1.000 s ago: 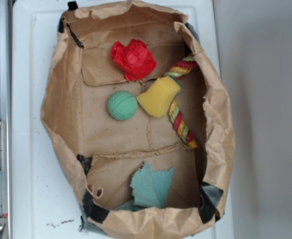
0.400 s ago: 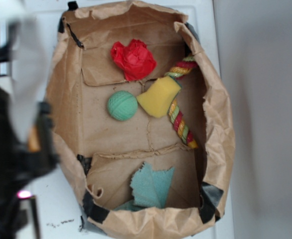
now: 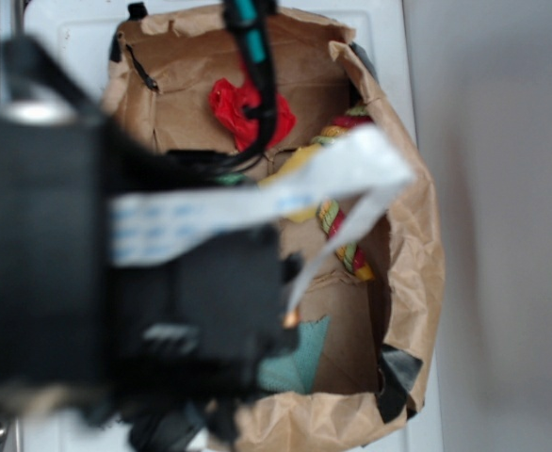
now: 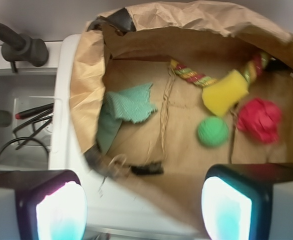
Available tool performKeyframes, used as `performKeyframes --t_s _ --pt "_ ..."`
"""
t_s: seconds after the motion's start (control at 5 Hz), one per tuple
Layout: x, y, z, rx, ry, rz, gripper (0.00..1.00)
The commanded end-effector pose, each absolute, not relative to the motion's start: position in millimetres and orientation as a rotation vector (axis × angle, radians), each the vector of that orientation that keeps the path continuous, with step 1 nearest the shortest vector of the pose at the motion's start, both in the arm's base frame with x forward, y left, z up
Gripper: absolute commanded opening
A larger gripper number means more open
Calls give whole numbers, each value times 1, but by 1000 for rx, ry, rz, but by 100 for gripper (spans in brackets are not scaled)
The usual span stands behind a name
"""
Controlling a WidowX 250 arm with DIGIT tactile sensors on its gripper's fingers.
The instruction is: Grab the blue cloth.
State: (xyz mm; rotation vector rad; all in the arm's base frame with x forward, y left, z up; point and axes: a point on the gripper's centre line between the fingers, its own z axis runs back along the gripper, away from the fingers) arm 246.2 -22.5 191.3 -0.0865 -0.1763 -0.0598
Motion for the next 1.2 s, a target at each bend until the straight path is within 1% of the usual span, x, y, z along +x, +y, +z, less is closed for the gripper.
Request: performKeyframes --t_s 0.0,0.6,0.8,1.0 --pt "250 -12 195 -67 -204 -50 100" --pt "250 -12 195 -67 -204 -50 100" --pt "268 7 168 86 -213 -180 100" --pt "277 11 162 114 -251 -432 100"
